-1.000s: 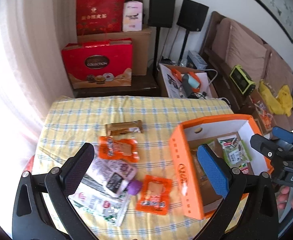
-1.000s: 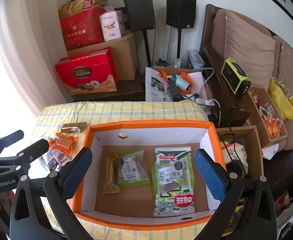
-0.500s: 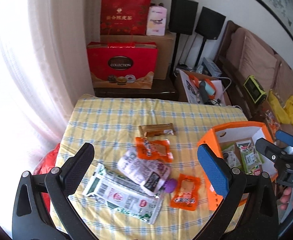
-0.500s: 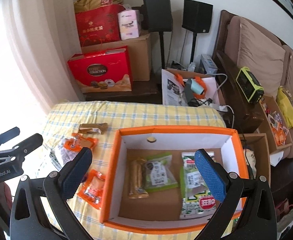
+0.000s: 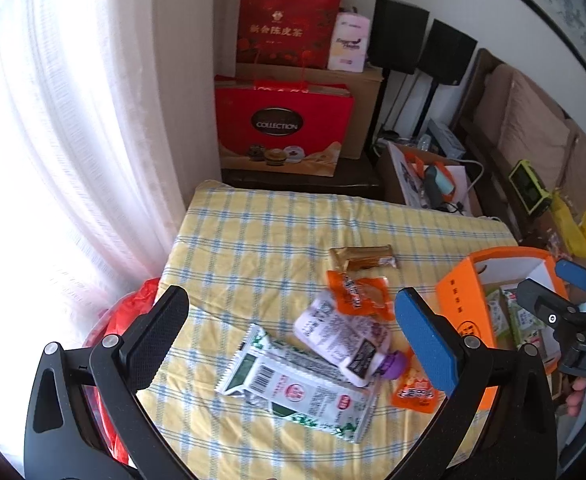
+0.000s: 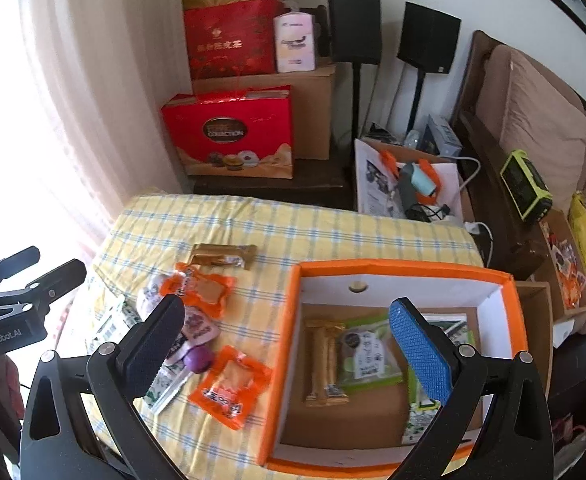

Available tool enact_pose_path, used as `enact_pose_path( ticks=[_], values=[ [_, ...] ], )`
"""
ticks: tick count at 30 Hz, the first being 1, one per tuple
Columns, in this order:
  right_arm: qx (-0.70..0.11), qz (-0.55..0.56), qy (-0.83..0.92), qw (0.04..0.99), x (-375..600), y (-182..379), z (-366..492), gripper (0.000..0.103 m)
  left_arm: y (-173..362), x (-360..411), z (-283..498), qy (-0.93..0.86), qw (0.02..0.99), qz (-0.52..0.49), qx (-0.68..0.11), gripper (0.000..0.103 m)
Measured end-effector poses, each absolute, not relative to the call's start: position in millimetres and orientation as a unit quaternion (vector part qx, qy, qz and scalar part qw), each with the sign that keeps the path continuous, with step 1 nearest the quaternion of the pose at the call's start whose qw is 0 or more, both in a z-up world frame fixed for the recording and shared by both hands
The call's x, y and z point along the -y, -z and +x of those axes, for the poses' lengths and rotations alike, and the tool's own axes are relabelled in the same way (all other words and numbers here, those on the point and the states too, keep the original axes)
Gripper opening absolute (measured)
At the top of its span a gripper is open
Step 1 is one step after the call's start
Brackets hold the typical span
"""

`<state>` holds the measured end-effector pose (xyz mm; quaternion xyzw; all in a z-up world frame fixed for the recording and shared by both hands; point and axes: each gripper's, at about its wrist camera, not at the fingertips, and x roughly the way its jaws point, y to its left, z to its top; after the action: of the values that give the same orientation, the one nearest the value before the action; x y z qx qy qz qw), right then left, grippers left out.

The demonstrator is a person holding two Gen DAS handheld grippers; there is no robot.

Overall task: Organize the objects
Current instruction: 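Move the right tool toward the gold-wrapped bar on the tablecloth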

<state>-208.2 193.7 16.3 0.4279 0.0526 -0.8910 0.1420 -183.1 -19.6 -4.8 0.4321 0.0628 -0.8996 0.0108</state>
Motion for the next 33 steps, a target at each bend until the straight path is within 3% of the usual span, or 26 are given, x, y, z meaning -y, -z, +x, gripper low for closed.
enact_pose_path(
  ticks=[33],
  values=[
    [-0.051, 0.48, 0.854, 0.196, -116, 37, -287, 0.103, 63, 66, -224, 0.881, 0.007, 0.464, -0.089, 0.103]
  ],
)
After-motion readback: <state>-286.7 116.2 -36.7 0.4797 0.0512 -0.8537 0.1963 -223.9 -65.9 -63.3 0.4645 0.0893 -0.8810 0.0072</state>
